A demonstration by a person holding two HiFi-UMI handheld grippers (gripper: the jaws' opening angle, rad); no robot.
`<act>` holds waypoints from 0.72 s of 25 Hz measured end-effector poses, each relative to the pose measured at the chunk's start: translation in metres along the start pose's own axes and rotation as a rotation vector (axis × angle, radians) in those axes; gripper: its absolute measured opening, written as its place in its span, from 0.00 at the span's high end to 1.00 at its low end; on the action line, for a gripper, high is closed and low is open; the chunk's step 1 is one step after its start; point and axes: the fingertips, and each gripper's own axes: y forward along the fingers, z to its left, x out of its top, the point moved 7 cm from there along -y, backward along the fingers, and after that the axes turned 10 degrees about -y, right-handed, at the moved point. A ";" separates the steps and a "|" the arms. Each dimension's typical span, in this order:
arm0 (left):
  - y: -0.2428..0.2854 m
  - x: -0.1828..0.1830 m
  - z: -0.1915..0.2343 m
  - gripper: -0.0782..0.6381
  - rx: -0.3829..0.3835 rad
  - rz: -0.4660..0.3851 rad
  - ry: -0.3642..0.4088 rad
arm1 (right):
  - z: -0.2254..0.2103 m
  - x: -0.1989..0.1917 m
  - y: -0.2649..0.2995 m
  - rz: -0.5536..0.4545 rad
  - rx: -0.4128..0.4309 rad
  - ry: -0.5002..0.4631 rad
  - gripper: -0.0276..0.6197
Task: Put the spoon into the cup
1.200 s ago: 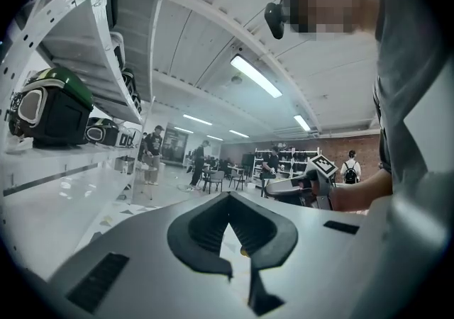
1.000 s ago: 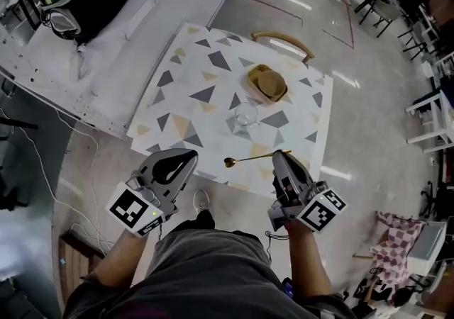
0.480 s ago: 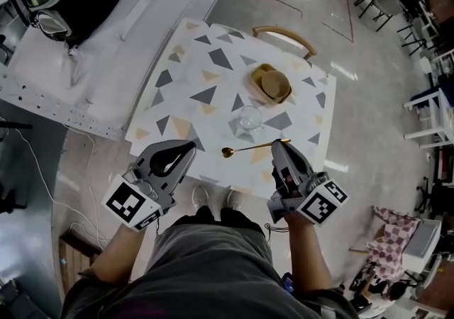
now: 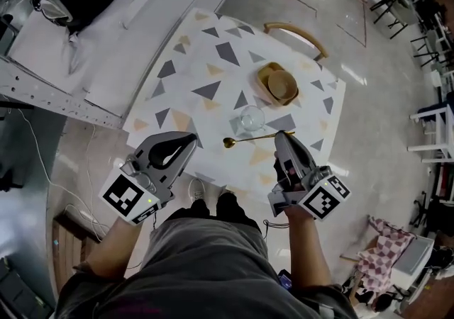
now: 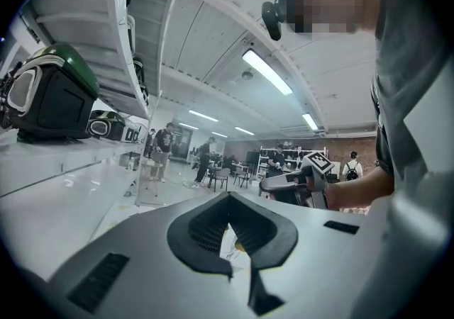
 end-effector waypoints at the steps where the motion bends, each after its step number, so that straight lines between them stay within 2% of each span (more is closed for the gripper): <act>1: 0.003 -0.001 0.000 0.87 0.009 0.004 -0.001 | -0.005 0.001 0.002 0.004 0.006 0.003 0.92; 18: 0.056 -0.019 0.001 0.87 0.169 0.035 -0.039 | -0.087 0.014 0.040 0.101 0.097 0.044 0.92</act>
